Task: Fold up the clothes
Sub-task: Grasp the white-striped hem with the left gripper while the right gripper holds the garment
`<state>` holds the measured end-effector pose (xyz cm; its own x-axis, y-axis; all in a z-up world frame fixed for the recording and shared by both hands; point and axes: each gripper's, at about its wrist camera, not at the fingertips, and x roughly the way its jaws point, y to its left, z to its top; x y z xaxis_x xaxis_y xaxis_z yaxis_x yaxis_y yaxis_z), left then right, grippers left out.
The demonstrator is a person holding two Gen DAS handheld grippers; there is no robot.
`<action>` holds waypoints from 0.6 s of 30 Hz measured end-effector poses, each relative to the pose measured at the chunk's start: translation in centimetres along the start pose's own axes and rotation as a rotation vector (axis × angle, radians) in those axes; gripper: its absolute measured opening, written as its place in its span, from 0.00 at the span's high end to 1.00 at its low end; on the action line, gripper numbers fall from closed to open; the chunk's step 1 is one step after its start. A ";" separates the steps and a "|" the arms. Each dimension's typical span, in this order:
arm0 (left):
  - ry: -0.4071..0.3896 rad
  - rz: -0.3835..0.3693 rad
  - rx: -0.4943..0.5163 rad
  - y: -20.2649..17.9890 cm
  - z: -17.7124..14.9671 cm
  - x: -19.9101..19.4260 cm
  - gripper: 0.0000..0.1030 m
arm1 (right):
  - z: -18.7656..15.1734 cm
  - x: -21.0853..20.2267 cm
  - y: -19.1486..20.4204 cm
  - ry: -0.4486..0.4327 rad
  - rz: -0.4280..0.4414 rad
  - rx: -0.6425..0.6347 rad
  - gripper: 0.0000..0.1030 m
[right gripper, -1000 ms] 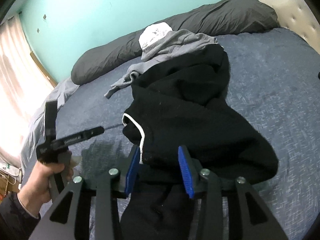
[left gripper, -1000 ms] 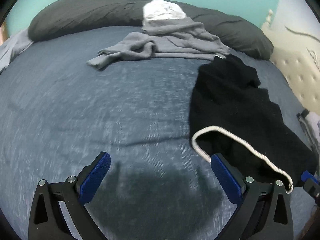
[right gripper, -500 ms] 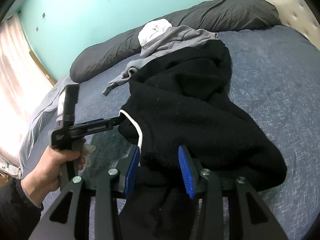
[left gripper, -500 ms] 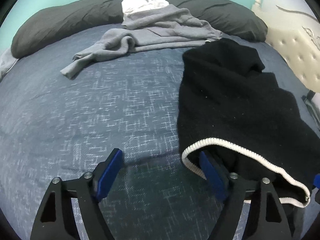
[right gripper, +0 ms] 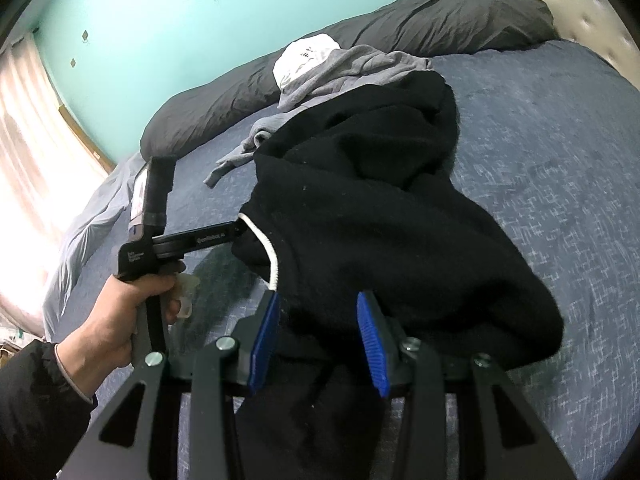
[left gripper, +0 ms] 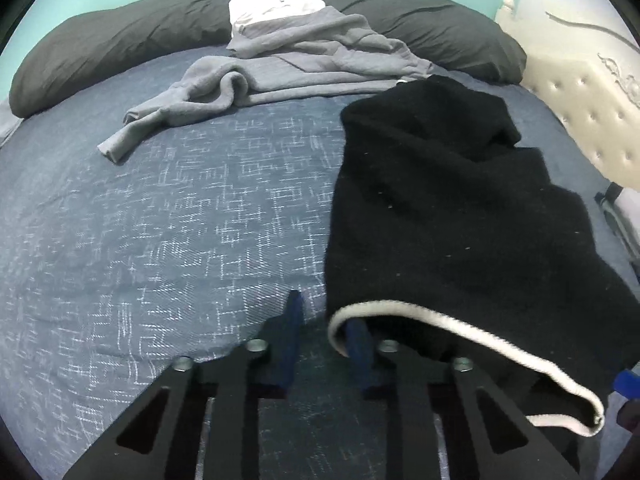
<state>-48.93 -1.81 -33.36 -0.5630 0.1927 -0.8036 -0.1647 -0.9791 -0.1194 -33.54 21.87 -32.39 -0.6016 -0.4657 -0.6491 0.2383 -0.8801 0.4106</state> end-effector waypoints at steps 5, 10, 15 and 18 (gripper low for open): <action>-0.036 -0.005 -0.013 0.0 0.1 -1.8 0.95 | 0.0 -0.5 -0.2 -0.006 -0.006 0.012 0.60; -0.070 -0.002 0.014 -0.4 0.2 -3.9 0.95 | -0.5 -1.1 -0.4 -0.008 -0.008 0.033 0.59; -0.082 -0.013 0.003 -0.5 0.2 -5.4 0.95 | -1.1 -1.2 0.5 -0.014 0.017 0.048 0.36; -0.087 -0.016 0.018 -0.9 0.1 -6.0 0.95 | -1.1 -0.6 1.6 -0.013 0.013 0.023 0.30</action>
<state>-45.49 -2.07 -28.35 -0.6284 0.2139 -0.7479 -0.1880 -0.9747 -0.1208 -31.98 20.60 -32.02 -0.6084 -0.4755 -0.6354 0.2286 -0.8717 0.4334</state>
